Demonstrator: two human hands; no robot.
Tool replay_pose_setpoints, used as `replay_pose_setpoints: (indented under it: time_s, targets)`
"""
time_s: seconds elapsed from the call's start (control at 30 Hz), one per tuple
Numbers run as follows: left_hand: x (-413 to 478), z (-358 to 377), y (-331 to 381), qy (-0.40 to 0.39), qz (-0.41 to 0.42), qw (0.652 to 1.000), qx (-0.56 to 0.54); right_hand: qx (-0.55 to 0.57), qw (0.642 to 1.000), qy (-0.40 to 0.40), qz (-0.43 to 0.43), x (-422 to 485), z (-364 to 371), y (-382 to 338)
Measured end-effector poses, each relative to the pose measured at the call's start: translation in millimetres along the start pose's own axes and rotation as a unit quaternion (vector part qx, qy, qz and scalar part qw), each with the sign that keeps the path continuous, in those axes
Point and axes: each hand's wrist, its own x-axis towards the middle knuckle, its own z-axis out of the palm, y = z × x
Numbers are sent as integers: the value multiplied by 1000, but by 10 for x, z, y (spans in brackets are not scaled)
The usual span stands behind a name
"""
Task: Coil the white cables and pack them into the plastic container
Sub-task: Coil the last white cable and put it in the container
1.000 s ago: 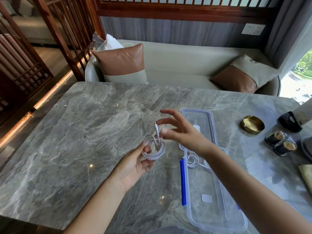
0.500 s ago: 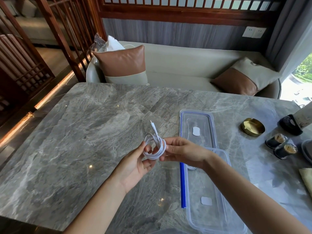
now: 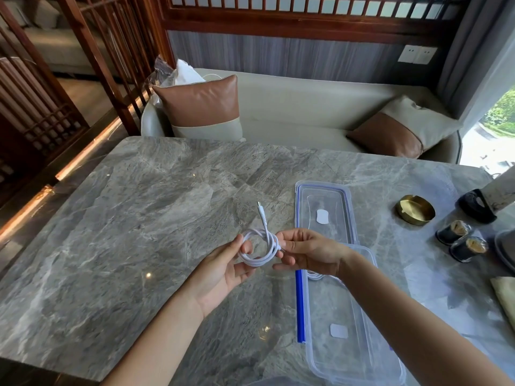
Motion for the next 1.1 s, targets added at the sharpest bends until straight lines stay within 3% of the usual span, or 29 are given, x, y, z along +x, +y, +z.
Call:
replay_pose_setpoints:
  time_s: [0.13,0.47,0.63,0.73,0.97,1.1]
  targets:
    - [9,-3,-40,19,5,999,31,1,998,68,-12,-31,-53,-29]
    - [43,32,-146,33,21,997,67,-29,989,141,-28,-106,-143,-40]
    - [144,165,-379,84,19,992,92,94,971,219,-15,-144,-152,164]
    - [249,207,-552,112,5,988,102,111,964,243,7,-279,-186,310]
    - [531,381,-935,31,60,949,307,45,949,311,16,-856,-317,573]
    - [626,495,-1193,35,48,915,400,10,947,319,33,-1068,-394,714]
